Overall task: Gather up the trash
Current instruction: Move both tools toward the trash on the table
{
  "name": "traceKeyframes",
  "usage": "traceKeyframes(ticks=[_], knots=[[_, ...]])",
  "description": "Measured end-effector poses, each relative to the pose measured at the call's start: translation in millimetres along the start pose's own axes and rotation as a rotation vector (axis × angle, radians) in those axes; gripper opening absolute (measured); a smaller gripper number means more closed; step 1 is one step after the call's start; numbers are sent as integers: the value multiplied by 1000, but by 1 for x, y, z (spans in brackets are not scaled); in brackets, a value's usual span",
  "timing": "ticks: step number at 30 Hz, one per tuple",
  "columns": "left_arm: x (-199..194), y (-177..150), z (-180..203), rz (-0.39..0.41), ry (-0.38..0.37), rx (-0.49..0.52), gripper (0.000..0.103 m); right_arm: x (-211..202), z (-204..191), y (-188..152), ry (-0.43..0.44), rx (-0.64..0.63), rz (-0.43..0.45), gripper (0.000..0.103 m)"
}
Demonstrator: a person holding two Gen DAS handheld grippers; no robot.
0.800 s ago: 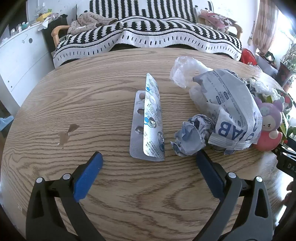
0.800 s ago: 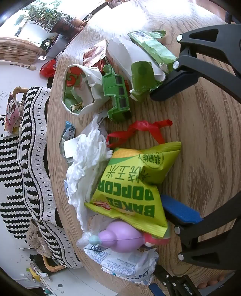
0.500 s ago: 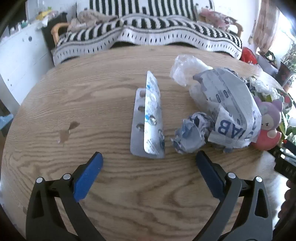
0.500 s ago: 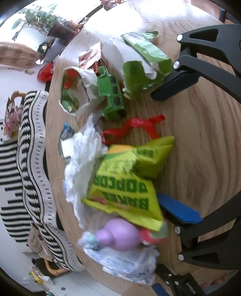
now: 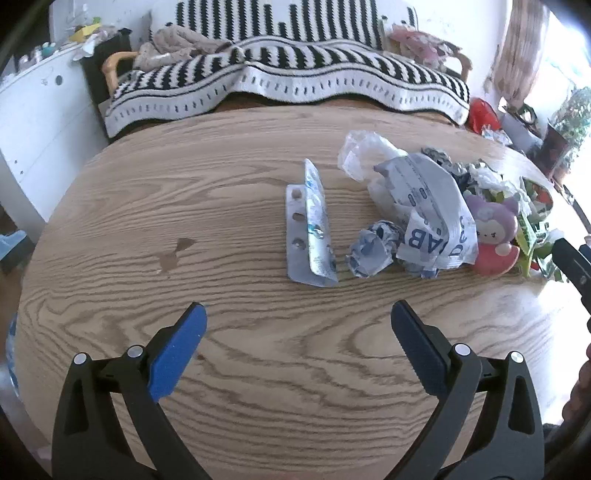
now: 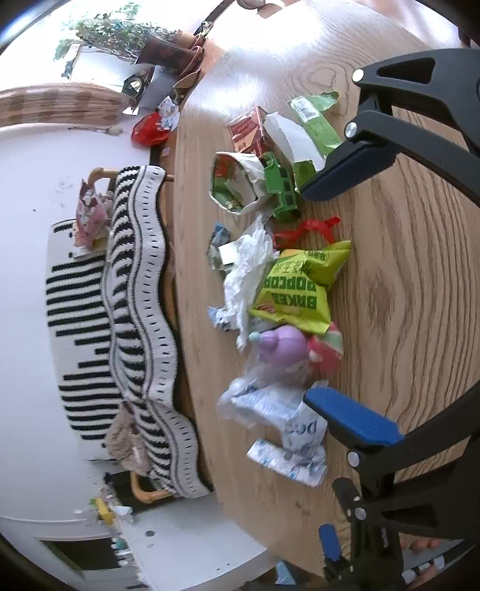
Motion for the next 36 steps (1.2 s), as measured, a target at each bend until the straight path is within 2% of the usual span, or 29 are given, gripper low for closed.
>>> traceKeyframes(ticks=[3, 5, 10, 14, 17, 22, 36], knots=[[-3, -1, -6, 1, -6, -15, 97, 3, -4, -4, 44, 31, -50, 97], [-4, -2, -7, 2, -5, -25, 97, 4, -6, -3, 35, 26, -69, 97], [-5, -3, -9, -1, 10, -15, 97, 7, 0, 0, -19, -8, -45, 97], [-3, -3, -8, -4, 10, -9, 97, 11, 6, -3, -16, 10, -61, 97], [-1, -3, -8, -16, 16, -16, 97, 17, 3, -7, -20, -21, -92, 97], [0, -3, -5, -11, 12, -11, 97, 19, 3, -8, -17, -53, -94, 97], [4, -5, -10, -22, 14, -17, 97, 23, 8, -11, -5, -39, -121, 97]])
Point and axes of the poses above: each gripper's, at about its wrist camera, not at the fingertips, and x roughly the way its jaws point, z to its right, y to its top, the point moved 6 cm from there along x, roughly the way its jaws point, and after that the axes turned 4 degrees about -x, right-handed, at the moved point
